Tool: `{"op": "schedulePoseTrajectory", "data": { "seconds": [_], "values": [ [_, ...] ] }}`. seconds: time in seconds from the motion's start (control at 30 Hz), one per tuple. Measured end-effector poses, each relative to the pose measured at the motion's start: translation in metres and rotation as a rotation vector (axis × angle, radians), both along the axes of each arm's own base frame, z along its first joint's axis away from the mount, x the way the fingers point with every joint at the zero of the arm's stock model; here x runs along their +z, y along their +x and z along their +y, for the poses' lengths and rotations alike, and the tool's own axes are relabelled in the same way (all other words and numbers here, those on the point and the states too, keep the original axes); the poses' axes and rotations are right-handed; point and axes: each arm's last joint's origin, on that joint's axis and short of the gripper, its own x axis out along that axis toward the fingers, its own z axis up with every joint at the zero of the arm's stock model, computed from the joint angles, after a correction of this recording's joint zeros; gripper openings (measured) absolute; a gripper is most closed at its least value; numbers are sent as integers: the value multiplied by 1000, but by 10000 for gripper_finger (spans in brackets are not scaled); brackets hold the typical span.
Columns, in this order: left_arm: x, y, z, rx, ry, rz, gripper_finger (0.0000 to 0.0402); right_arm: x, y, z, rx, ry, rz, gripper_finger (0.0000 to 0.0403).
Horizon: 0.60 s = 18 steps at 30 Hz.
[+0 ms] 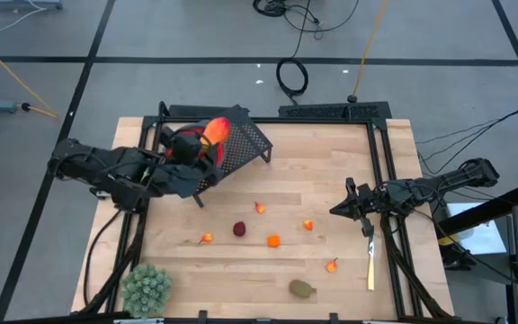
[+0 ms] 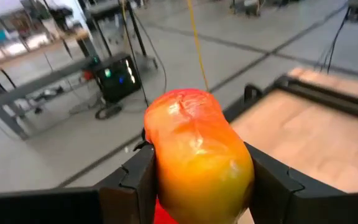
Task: Pick & Place Fruit
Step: Put the mango into the red strainer bowl on the shelf
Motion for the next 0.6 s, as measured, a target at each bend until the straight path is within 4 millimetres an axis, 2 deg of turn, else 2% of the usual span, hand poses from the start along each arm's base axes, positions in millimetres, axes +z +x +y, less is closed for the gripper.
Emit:
{"op": "schedulePoseTrajectory", "data": {
  "seconds": [0.4,0.6],
  "values": [
    [-20,-13,27,97,-323,105,177,0,0,0,0,0,0,0],
    [-20,-33,46,185,-505,127,177,0,0,0,-1,0,0,0]
  ]
}}
